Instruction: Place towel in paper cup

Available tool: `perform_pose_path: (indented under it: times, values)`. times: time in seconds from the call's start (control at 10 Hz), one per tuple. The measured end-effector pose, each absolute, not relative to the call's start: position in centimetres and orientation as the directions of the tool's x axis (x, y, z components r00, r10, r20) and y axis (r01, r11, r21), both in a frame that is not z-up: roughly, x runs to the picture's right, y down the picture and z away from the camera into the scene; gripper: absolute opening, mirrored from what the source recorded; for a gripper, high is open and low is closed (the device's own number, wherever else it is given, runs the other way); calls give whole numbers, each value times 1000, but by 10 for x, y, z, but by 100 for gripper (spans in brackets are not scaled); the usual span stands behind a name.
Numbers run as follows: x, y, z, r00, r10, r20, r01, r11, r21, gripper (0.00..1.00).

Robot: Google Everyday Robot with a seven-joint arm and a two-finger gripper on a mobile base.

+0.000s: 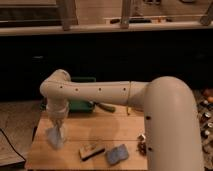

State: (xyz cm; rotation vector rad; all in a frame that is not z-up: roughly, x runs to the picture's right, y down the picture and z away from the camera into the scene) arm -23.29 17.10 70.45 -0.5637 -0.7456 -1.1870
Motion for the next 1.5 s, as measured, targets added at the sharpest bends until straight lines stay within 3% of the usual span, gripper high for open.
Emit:
perform_pose_path:
  times: [0.3, 1.5]
  values:
    - [-233, 169, 707, 188, -607, 772, 957, 289, -5, 79]
    - [-237, 168, 710, 161, -611, 775, 962, 274, 16, 80]
